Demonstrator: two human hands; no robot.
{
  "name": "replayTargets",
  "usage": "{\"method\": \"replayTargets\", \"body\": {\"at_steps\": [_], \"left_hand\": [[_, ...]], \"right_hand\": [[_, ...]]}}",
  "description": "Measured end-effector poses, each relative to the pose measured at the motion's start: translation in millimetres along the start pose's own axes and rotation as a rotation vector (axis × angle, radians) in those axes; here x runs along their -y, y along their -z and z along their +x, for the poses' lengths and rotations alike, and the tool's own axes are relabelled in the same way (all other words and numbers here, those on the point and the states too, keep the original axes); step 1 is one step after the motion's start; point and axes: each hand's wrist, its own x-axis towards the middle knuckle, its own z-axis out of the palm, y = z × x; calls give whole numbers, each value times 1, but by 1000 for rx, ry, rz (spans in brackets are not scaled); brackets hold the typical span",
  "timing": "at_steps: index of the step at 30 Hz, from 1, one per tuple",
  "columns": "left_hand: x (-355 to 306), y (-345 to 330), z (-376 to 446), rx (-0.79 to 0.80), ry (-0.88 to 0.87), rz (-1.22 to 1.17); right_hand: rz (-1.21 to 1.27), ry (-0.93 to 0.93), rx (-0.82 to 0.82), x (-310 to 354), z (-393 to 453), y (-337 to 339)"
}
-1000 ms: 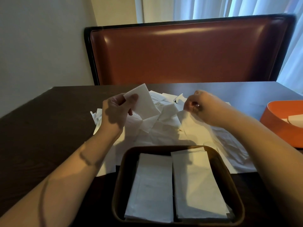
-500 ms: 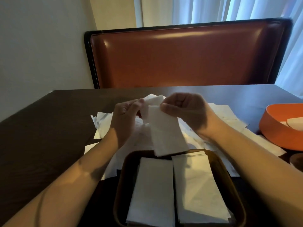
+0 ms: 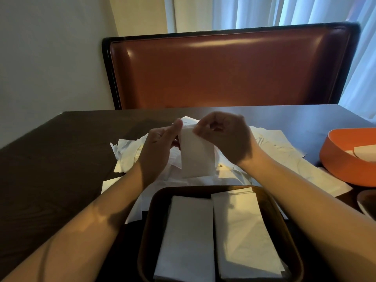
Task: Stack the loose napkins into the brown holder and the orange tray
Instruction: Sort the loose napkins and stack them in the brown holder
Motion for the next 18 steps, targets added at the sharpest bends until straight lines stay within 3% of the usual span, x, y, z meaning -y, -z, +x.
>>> {"method": "replayTargets", "body": {"at_steps": [3, 11, 15, 18], "left_hand": [[-5, -3, -6, 102, -25, -11], [-7, -8, -10, 127, 117, 4], [-6, -10, -5, -57, 237, -195], [-7, -3, 1, -103, 336, -448]], "right_hand": [[35, 19, -22, 1, 1, 0], [337, -153, -25, 5, 6, 6], [197, -237, -151, -22, 6, 21], [-49, -330, -101, -43, -2, 27]]}}
